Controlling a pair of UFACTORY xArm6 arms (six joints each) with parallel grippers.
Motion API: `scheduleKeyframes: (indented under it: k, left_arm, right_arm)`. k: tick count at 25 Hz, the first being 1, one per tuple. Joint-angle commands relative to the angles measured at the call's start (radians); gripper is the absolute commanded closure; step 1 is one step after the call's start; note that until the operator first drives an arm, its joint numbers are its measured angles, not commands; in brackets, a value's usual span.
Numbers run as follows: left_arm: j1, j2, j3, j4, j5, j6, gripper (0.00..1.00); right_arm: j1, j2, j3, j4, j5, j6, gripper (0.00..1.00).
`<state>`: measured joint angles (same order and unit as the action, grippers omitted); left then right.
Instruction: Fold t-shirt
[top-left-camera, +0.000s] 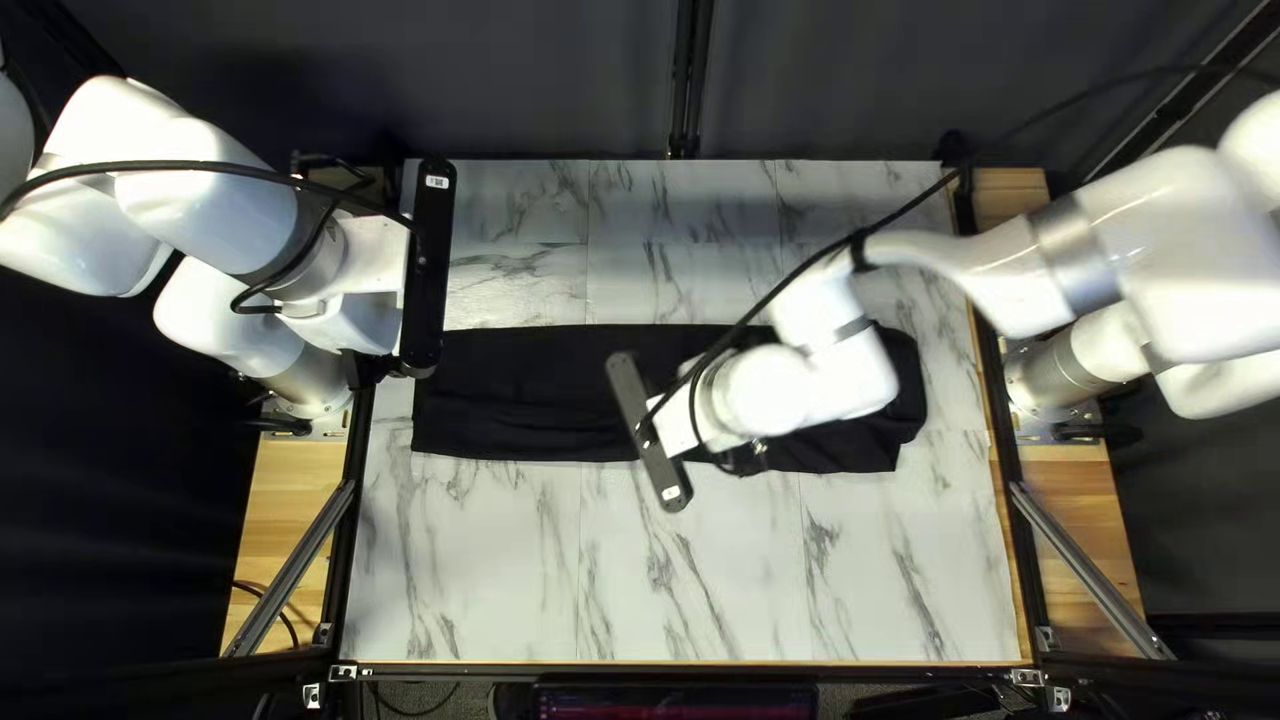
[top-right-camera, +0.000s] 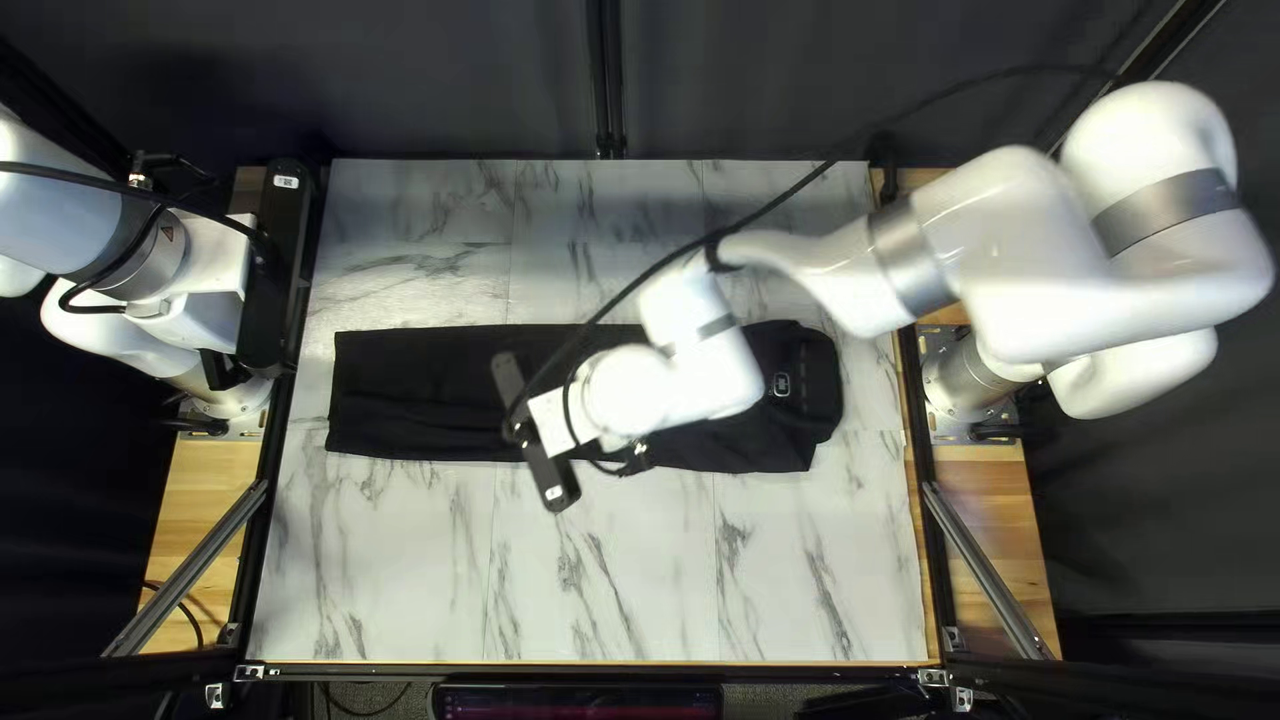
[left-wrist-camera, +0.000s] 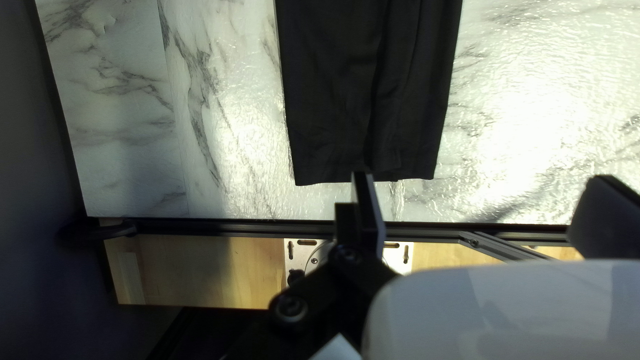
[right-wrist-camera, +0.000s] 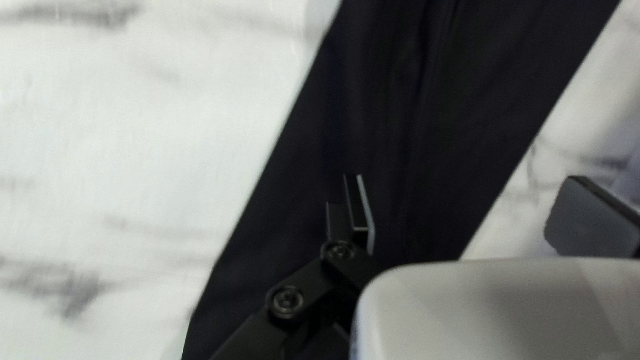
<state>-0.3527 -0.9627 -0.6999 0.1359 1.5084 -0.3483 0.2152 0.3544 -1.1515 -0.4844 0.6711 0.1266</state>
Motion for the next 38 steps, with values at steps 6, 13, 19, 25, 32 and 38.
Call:
scheduleKeyframes:
  k: [6, 13, 19, 25, 32, 38]
  left_arm:
    - [0.0, 0.0, 0.0, 0.0, 0.0, 0.0, 0.0]
    - [0.0, 0.0, 0.0, 0.0, 0.0, 0.0, 0.0]
    - [0.0, 0.0, 0.0, 0.0, 0.0, 0.0, 0.0]
    - [0.0, 0.0, 0.0, 0.0, 0.0, 0.0, 0.0]
    - [0.0, 0.0, 0.0, 0.0, 0.0, 0.0, 0.0]
    - [0.0, 0.0, 0.0, 0.0, 0.0, 0.0, 0.0]
  right_arm:
    - [-0.06, 0.092, -0.049, -0.018, -0.065, -0.009, 0.0]
    - [-0.105, 0.139, -0.087, -0.003, -0.088, -0.046, 0.42]
    - [-0.145, 0.186, -0.121, 0.023, -0.111, -0.099, 0.38]
    - [-0.218, 0.138, -0.081, 0.043, -0.119, -0.161, 0.39]
    - [-0.246, 0.107, -0.053, 0.05, -0.137, -0.172, 0.35]
    - [-0.169, 0.014, 0.006, -0.003, -0.098, -0.074, 0.26]
